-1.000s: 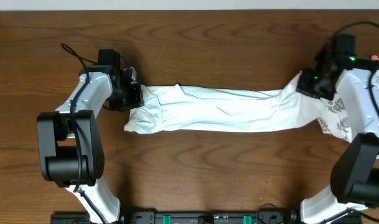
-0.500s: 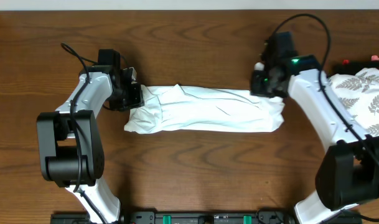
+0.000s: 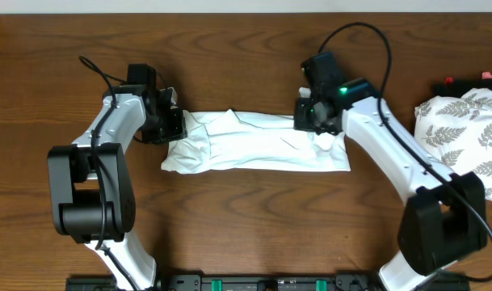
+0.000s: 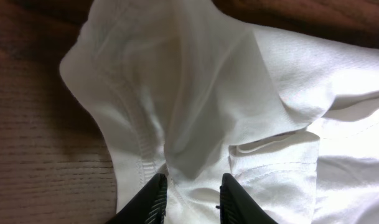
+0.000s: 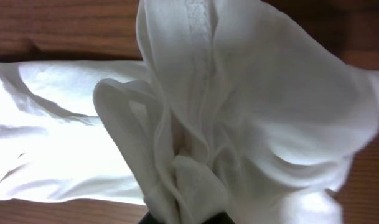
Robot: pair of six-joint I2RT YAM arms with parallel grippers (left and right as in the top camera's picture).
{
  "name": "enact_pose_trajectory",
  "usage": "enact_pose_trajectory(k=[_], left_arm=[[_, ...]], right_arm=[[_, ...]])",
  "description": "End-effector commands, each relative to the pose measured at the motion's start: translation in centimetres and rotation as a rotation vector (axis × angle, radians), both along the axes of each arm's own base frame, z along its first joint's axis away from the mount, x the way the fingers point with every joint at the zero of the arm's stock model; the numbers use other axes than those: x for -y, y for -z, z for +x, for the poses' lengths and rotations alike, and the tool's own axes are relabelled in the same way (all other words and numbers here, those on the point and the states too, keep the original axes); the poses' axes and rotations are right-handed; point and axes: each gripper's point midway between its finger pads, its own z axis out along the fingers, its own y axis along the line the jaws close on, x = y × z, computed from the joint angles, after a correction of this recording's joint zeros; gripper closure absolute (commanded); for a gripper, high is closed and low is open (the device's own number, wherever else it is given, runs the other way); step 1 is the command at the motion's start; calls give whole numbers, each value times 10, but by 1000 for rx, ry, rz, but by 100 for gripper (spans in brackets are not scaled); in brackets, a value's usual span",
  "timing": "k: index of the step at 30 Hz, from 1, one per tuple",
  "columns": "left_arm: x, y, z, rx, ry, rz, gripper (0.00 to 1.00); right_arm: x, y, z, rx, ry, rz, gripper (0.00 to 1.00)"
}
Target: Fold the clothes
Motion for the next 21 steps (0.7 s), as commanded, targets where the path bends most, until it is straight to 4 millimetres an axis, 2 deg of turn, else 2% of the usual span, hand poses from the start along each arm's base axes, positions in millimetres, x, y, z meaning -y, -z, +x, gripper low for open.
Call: enact_pose_trajectory(k=[1,10,18,21], left_arm=[[0,-8,-1,22,13,-11,71],[0,-8,-1,21,13,-10,71],[0,-8,-1,21,13,-11,71],[0,-8,-1,21,13,-11,70]], right_arm=[[-14,13,0,-21,23,-3,99],[-41,30,-6,-41,0,6,99],[-55,41,-10,-55,-20,14,99],[-59,42,-9,-52,-24,25,93]])
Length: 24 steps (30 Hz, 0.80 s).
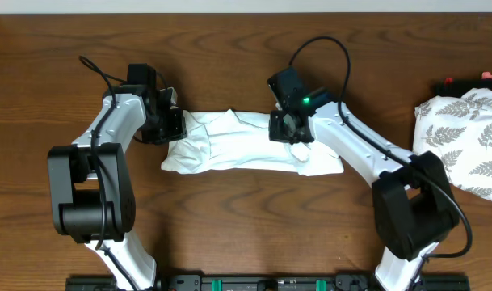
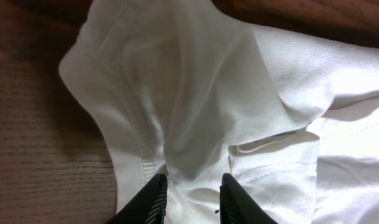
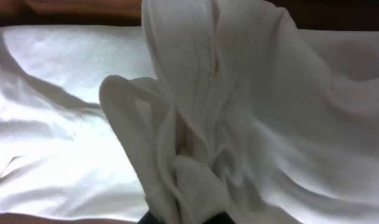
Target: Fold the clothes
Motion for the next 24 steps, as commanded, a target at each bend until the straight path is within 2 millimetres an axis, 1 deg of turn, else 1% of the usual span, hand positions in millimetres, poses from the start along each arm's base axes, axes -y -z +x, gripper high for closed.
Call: enact_pose_trajectory(k=[1,4,6,7,11,17,19,22,24], left_arm=[[0,-7,-1,21,13,-11,70],[0,-7,-1,21,13,-11,71],[0,-7,-1,21,13,-11,71],[0,-7,-1,21,13,-11,71],[0,-7,-1,21,13,-11,71],[0,-7,-1,21,13,-11,71],[4,-9,0,23,17,-33,70],[21,-17,3,56,60,-131,70],[28,-23,6,78,72,-170,70]], right_arm=[[-10,-2,4,12,-1,28,89],[-16,-5,11,40,-4,52,78],[-20,-7,14,54,-8,74,66],[-22,-8,15,58,-11,84,63],[-25,-9,17,66,-13,96,61],[-22,-9,19,73,-27,86,60],[-11,-10,24,90,-35,56,60],[6,-13,35,108,-30,42,61],[20,-18,42,122,-30,39,65]])
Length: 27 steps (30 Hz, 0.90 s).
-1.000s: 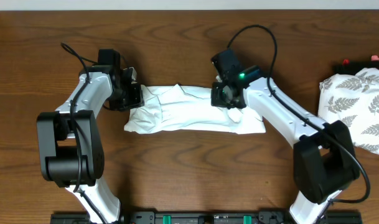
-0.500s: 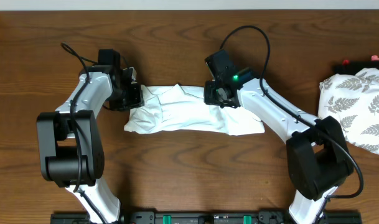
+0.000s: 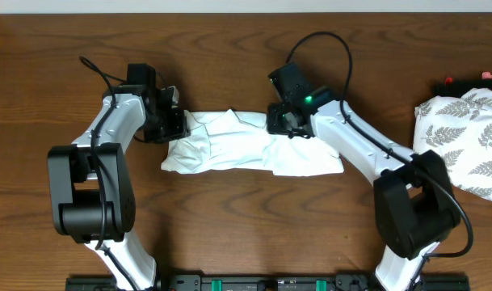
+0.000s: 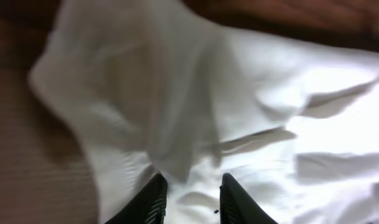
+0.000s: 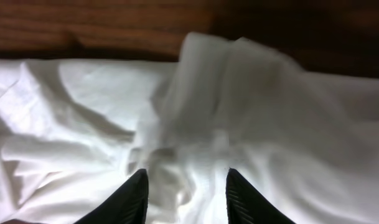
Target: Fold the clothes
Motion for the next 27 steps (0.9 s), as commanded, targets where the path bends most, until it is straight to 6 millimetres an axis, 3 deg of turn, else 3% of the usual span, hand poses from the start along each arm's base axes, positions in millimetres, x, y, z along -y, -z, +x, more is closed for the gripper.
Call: enact_pose_trajectory(k=[1,6,9,14,22,27], left_arm=[[17,-22,3,70,57,-93,71],[31,-49,10,181,126,-87,70],[48,-70,17,271,173,-89,71],[100,-86,15,357,301,-108,73],[189,-97,-6,456,517,-163,73],[234,-104,-21,521,620,-201,73]], right_arm=[[30,-14,21,57,-7,-25,67],[57,-32,34,96,-42,12,82],[79,-29,33,62,-1,-1,88],[90,-16,24,3,10,-24,90],[100,13,8,-101,17,-104,90],[102,31,6,-143,19,-118,90]])
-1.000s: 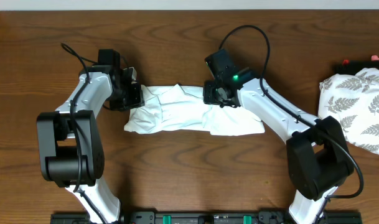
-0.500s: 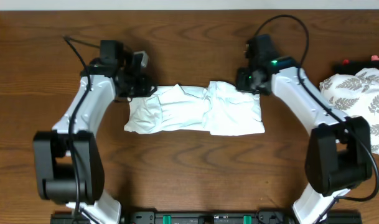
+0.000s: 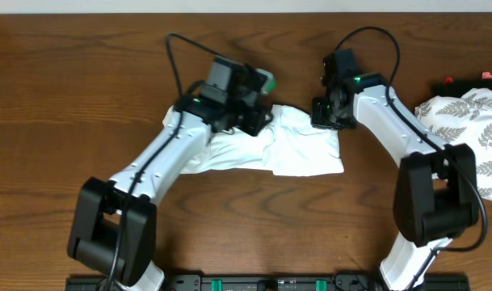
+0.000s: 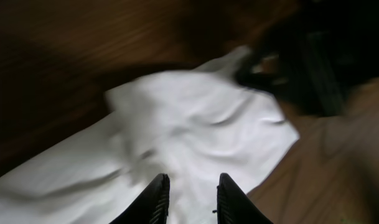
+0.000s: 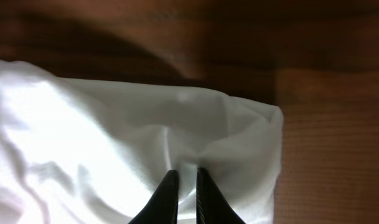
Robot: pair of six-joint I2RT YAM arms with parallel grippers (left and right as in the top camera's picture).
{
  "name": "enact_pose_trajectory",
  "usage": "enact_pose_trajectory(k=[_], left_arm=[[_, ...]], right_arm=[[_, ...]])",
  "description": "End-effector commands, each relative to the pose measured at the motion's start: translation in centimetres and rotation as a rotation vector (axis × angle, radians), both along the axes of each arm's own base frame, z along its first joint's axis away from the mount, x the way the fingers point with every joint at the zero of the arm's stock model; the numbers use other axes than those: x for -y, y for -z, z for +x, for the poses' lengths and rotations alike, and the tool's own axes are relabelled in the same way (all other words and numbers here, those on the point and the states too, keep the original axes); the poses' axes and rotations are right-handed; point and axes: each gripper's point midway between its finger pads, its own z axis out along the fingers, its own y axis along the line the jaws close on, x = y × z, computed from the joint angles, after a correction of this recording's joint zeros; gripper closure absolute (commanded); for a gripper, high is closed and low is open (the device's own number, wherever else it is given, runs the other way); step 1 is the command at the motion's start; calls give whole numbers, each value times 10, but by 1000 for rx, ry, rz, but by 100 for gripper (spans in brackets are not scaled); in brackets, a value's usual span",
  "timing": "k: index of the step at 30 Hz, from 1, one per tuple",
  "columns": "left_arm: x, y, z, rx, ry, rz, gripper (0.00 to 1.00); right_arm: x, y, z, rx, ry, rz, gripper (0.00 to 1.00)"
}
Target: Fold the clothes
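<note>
A white garment [image 3: 302, 153] lies crumpled across the middle of the wooden table [image 3: 84, 65]. My left gripper [image 3: 258, 121] hovers over its middle. In the blurred left wrist view the left gripper [image 4: 190, 186] has white cloth [image 4: 195, 118] between its partly closed fingers. At the garment's upper right corner sits my right gripper [image 3: 325, 113]. The right wrist view shows that gripper [image 5: 187, 180] pinched on a thin fold of the cloth [image 5: 102, 137], close to the cloth's right edge.
A leaf-patterned cloth [image 3: 464, 137] is heaped at the table's right edge, with a dark item [image 3: 468, 81] behind it. Cables loop above both wrists. Bare wood [image 5: 326, 137] lies right of the garment's edge.
My left gripper has moved from the garment's left end to over its middle, cloth still between its fingers. The right gripper, open over the fold before, is now shut on the upper right corner.
Both grippers first held opposite ends of the stretched-out garment. Then the right one was over the middle with the right end still in it. Then it stood open with that end laid down. Now it grips the right corner and the left has come inward.
</note>
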Motion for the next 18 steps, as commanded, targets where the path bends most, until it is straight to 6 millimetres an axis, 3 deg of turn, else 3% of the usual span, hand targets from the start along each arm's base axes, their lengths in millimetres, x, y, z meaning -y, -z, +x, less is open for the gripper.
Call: enact_pose_trajectory(k=[1,8,18], left_arm=[[25,2,-12,24,72,-10,73],[51,39,-27,-27,139,19,73],[46,99,-27,-115,118,105,74]], right_arm=[[1,12,-2,-24,-14,-28,89],[3,13,-1,-25,-10,-28,88],[9,12,3,-17,49,-24,82]])
